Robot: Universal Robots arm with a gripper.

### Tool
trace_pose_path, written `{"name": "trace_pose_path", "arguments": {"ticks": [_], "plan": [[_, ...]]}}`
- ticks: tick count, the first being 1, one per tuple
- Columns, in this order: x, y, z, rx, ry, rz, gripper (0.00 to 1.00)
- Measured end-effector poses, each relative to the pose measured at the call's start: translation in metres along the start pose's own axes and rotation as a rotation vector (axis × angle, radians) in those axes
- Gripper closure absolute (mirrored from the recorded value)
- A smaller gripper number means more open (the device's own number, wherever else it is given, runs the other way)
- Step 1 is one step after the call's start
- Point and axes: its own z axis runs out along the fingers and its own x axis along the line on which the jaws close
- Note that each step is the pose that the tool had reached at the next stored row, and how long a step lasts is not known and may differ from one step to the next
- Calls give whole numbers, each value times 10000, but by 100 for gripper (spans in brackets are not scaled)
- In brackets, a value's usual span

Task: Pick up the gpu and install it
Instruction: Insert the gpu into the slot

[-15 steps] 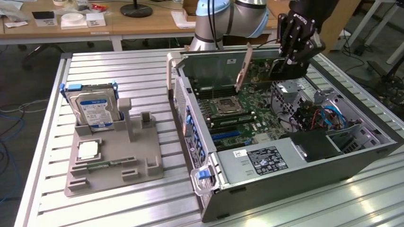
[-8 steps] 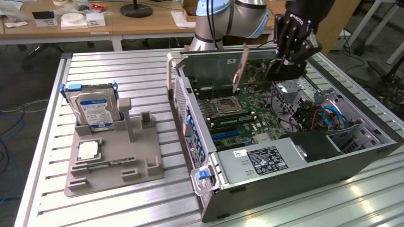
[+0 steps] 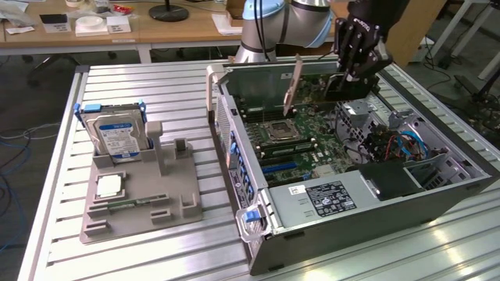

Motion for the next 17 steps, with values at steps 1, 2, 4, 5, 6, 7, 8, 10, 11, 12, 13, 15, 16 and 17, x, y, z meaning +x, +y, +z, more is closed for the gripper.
{"name": "trace_pose_path", "arguments": {"ticks": [1, 2, 4, 5, 6, 7, 8, 10, 11, 12, 13, 15, 16, 17], "plan": [[1, 4, 0, 1, 0, 0, 73], [5, 6, 1, 1, -2, -1, 73], [19, 9, 0, 0, 0, -1, 73], [28, 11, 0, 0, 0, 0, 73], [34, 12, 0, 0, 0, 1, 73], [36, 15, 3, 1, 0, 1, 73], [36, 21, 10, 2, -1, 0, 73], [39, 31, 34, 1, 0, 0, 73], [39, 35, 47, 1, 0, -1, 73], [40, 39, 60, 1, -1, 0, 73], [40, 42, 74, 0, 0, -1, 73], [41, 46, 98, 1, -1, -1, 73], [42, 50, 109, 0, 0, 1, 73], [43, 54, 123, 1, 0, 1, 73]]}}
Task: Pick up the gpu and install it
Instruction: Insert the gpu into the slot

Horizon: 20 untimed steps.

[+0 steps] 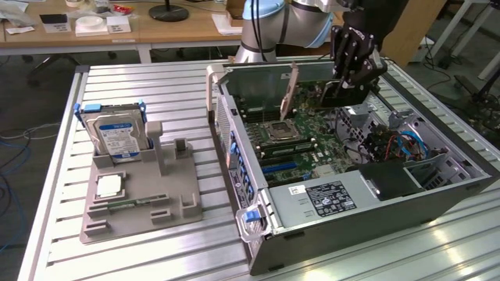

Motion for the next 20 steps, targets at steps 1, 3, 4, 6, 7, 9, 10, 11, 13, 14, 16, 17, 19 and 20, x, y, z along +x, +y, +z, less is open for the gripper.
{"name": "trace_pose_path", "arguments": {"ticks": [1, 3, 4, 6, 7, 9, 10, 11, 13, 14, 16, 17, 19, 20], "plan": [[0, 4, 12, 0, 0, -1, 73], [1, 12, 27, -1, 2, -1, 73], [1, 13, 28, -2, 3, -2, 73], [2, 13, 28, -1, 2, -3, 73], [2, 13, 29, -2, -6, -3, 73], [2, 14, 31, -8, -113, 2, 73], [1, 15, 30, -9, -132, 4, 73], [1, 14, 30, -9, -131, 4, 73], [2, 14, 31, -10, -138, 3, 73], [5, 14, 34, -11, -148, 2, 73], [10, 14, 52, -11, -150, 3, 73], [13, 14, 67, -11, -150, 3, 73], [17, 14, 96, -12, -149, 2, 73], [19, 15, 112, -11, -151, 3, 73]]}}
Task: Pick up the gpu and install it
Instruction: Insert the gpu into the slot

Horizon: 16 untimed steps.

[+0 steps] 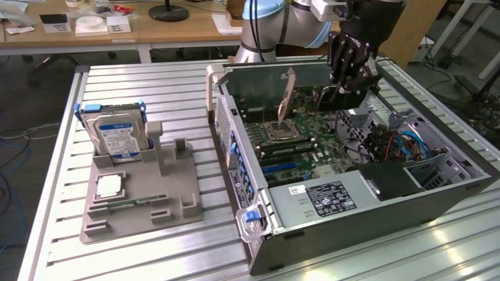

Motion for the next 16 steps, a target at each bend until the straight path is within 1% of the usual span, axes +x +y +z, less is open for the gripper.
{"name": "trace_pose_path", "arguments": {"ticks": [5, 11, 16], "plan": [[17, 3, 71, 0, 0, -1, 73], [81, 6, 119, 0, -2, 1, 73], [87, 7, 192, 0, 0, -1, 73]]}}
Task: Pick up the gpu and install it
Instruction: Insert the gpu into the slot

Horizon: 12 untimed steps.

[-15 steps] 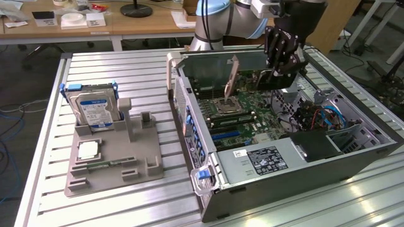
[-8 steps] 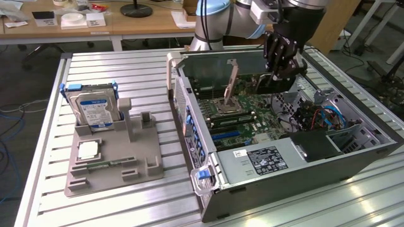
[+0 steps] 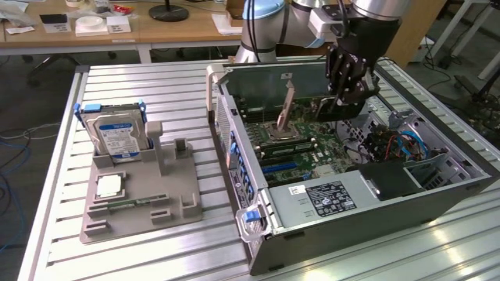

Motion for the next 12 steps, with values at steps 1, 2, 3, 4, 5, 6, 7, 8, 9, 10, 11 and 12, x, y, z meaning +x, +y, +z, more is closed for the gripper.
{"name": "trace_pose_path", "arguments": {"ticks": [1, 2, 3, 4, 5, 6, 7, 8, 9, 10, 11, 12], "plan": [[0, 0, 4, 0, 2, -1, 73], [0, 0, 4, 0, 3, -1, 73], [0, 0, 4, -1, 3, -1, 73], [0, 1, 4, -1, 3, 1, 73], [0, 1, 5, 0, 1, 1, 73], [0, 1, 6, 0, 1, 1, 73], [0, 2, 12, 1, -4, 1, 73], [1, 7, 22, 0, -12, 3, 73], [2, 11, 33, -2, -28, 3, 73], [3, 15, 45, -3, -49, 3, 73], [4, 19, 59, -4, -68, 3, 73], [5, 22, 72, -4, -79, 2, 73]]}}
